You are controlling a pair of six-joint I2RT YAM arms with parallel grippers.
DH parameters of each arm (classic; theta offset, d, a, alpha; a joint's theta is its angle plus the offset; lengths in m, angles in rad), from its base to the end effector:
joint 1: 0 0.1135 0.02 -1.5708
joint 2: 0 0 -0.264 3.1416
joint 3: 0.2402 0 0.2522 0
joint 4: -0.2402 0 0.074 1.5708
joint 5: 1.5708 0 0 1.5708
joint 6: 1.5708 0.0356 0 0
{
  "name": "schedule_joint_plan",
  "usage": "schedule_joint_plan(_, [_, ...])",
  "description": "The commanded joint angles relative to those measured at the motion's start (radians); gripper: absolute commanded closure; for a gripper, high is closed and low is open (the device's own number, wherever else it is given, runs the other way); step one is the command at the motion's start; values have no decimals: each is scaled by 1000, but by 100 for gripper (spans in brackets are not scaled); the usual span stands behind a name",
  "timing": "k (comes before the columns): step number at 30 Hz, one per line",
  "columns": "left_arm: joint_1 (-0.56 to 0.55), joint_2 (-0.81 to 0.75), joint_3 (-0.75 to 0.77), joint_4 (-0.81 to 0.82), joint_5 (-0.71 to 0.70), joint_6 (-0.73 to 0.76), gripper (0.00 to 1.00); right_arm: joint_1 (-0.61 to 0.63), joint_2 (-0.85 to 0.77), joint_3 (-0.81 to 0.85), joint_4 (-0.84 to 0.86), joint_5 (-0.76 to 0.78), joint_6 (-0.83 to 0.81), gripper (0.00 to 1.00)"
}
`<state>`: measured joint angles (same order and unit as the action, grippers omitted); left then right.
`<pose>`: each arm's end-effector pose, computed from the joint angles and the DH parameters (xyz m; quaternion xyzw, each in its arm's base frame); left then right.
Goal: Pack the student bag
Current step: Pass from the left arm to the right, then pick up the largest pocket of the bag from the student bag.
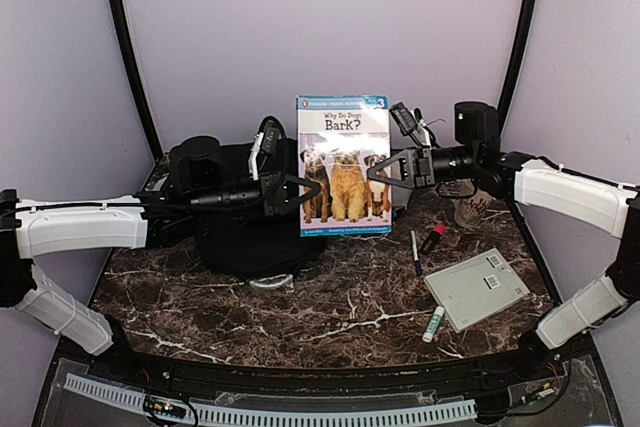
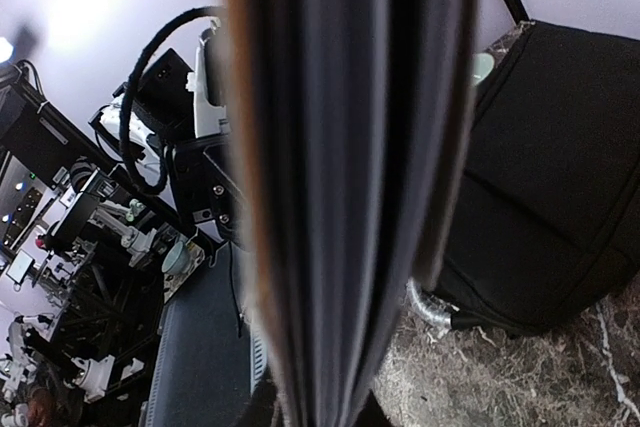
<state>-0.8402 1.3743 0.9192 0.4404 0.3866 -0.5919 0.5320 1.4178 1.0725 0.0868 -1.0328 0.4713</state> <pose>0.2048 -0.2486 0.3171 0.2204 0.6769 -0.5554 0.4298 0.2601 0.1885 0.3244 -0.3220 0.6796 0.5981 0.2770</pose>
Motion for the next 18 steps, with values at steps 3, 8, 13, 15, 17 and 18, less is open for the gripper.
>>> schedule_joint_plan(3, [4,1,0,4,-17,13,98,-10,-6,19,75,3,11,100])
schedule_joint_plan(8, [6,-18,42,-193,-107,124,52,-81,-46,-36,55,10,-17,100])
schedule_joint_plan(13, [6,-6,168,-619,-376,353,30,-178,-127,-138,-98,79,-264,100])
schedule_joint_plan(15, [6,28,213,-760,-483,451,28,-203,-157,-181,-140,102,-349,100])
schedule_joint_plan(17, [6,77,251,-882,-546,543,29,-219,-195,-238,-128,134,-383,100])
schedule_joint_plan(18, [6,108,268,-935,-567,585,30,-226,-219,-270,-105,150,-385,100])
